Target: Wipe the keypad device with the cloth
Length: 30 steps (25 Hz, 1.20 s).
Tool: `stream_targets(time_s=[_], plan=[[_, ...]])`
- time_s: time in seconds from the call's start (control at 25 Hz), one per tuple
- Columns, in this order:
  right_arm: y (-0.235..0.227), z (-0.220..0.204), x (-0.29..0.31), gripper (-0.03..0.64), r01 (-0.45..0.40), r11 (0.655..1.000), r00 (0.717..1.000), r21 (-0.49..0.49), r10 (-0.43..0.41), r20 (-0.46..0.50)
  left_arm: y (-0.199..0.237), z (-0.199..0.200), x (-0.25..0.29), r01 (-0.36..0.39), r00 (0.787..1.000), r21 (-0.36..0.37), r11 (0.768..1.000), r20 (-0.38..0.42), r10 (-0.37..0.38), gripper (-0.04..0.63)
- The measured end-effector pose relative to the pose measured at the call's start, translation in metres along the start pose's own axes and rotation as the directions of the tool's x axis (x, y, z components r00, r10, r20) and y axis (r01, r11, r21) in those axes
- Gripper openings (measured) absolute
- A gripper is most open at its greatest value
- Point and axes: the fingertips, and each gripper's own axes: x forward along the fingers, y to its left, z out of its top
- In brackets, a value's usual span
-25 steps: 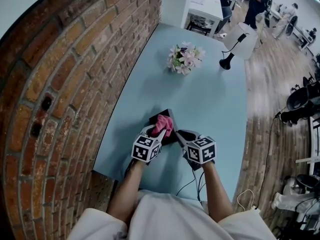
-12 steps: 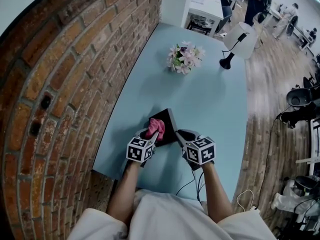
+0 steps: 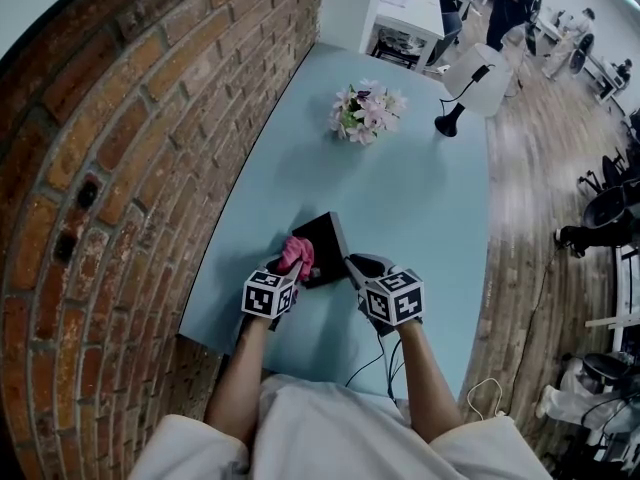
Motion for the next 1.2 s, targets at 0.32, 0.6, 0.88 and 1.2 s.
stream_targets(time_s=[0.32,0.6,0.88,1.2], plan=[[-0.001,0.0,0.001,0.051,0.0,1.0,1.0,-0.014,0.0,0.012,0.012,-0.012,0.001,-0.039,0.999,0.064,0.997,-0.033,0.041,0.141],[-0.008,-0.001,-0.004,0.091,0.081,0.992,0.997,-0.095,-0.079,0.025,0.023,0.01,-0.022,-0.097,0.994,-0.008,0.995,0.052,0.097,0.138],[-0.004,-0.004,-0.008,0.091,0.03,0.999,0.999,-0.037,-0.028,0.034,-0.028,0.075,-0.044,0.12,0.952,-0.129,0.984,0.296,-0.077,0.138],[0.006,-0.007,-0.007,0.059,0.024,0.994,0.999,-0.103,-0.02,0.039,-0.087,0.069,-0.019,0.171,0.962,-0.002,0.985,0.219,-0.166,0.138]])
